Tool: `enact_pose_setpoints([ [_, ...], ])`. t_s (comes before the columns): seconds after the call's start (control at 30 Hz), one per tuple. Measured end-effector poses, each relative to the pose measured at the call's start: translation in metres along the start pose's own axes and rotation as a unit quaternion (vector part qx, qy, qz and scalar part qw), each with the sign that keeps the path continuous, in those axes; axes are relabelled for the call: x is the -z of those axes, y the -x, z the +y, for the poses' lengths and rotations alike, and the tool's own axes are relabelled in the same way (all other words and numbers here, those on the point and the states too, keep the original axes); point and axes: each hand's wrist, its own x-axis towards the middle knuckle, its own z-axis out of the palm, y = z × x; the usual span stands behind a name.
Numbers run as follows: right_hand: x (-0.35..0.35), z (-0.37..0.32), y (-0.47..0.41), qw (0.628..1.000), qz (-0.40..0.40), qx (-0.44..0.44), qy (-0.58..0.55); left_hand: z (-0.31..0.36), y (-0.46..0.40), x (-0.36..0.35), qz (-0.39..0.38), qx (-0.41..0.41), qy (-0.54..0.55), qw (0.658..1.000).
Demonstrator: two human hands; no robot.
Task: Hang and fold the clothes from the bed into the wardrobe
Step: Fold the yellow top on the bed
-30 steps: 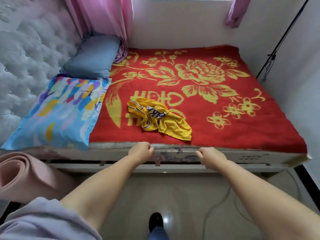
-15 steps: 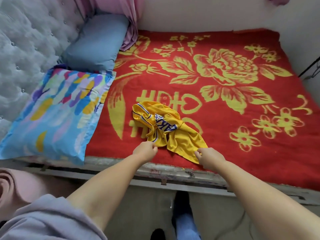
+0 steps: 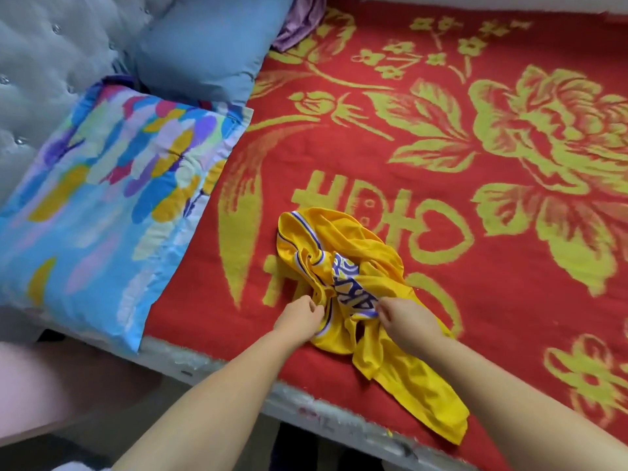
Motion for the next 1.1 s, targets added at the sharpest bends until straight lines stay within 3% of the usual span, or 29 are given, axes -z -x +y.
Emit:
enact_pose_setpoints([
  [0.1,-0.016,-0.02,-0.052,0.992,0.108,0.063,-0.024,0.002,-0.051,-0.003,0.101,0.024,0.068,0.992],
  [0.17,-0.027,-0.037,-0.083,0.986,0.141,0.084,-0.027,0.002,-0.079,-0.002,0.122,0.048,0.124,0.984],
  [0.23,-0.035,-0.051,-0.113,0.99,0.122,0.072,0.001,0.003,-0.104,0.001,0.103,0.06,0.148,0.982],
  [0.4,-0.067,-0.062,-0.147,0.998,-0.016,0.016,0.052,-0.014,-0.134,0.006,0.055,0.035,0.18,0.982],
  [0.53,-0.06,-0.065,-0.14,0.996,0.065,-0.053,0.028,-0.041,-0.124,0.018,0.083,0.061,0.306,0.947],
  [0.63,-0.026,-0.063,-0.123,0.986,0.095,-0.1,-0.094,-0.043,-0.106,0.047,0.105,0.053,0.347,0.931],
  [0.7,0.004,-0.061,-0.107,0.983,0.108,-0.092,-0.112,-0.026,-0.089,0.074,0.106,0.018,0.348,0.931],
  [0.97,0.182,-0.054,-0.023,0.934,0.236,-0.078,-0.256,0.112,0.004,0.2,0.098,-0.179,0.305,0.93],
  [1.1,0.267,-0.049,0.018,0.905,0.301,-0.052,-0.294,0.178,0.057,0.249,0.106,-0.278,0.283,0.912],
])
